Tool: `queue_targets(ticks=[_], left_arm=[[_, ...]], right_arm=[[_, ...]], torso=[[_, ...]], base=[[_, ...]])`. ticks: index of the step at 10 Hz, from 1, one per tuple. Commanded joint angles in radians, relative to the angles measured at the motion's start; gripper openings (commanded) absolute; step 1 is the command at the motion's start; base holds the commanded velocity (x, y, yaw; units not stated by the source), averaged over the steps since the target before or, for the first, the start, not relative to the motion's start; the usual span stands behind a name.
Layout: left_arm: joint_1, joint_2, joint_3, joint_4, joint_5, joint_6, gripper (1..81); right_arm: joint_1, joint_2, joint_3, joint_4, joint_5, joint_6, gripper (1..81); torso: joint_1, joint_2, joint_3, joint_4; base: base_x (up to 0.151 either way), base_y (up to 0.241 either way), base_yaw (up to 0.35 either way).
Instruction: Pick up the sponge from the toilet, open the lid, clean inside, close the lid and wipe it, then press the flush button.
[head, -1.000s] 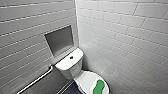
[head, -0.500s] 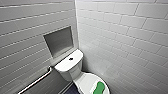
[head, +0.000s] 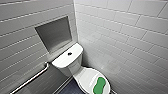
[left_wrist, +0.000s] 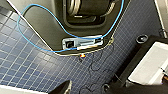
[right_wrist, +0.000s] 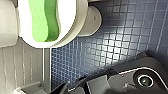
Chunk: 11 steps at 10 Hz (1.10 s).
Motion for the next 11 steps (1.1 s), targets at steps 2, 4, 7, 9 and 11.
queue_targets(ticks=[2,4,7,9,11], left_arm=[[0.039,0.017,-0.017,0.003,0.084,0.005,81.1],[0.037,0.03,-0.043,0.005,0.084,0.005,81.1],[0.039,0.055,-0.077,0.006,0.084,0.005,81.1],[0.039,0.058,-0.081,0.005,0.092,0.005,81.1],[0.063,0.076,-0.075,0.006,0.092,0.006,81.1]], right_arm=[[0.136,-0.026,-0.015,0.007,-0.04,0.03,81.1],[0.179,-0.012,-0.018,0.01,-0.044,0.029,81.1],[0.224,0.002,-0.019,0.011,-0.054,0.03,81.1],[0.242,0.006,-0.021,0.011,-0.054,0.03,81.1],[0.248,0.029,-0.024,0.007,-0.054,0.029,81.1]], torso=[[0.08,-0.125,-0.005,0.0],[0.124,-0.195,-0.017,0.0],[0.195,-0.309,-0.017,0.0],[0.242,-0.384,-0.017,0.0],[0.29,-0.461,-0.017,0.0]], base=[[0.0,0.0,0.0],[0.0,0.0,0.0],[0.0,0.0,0.0],[0.0,0.0,0.0],[0.0,0.0,0.0]])
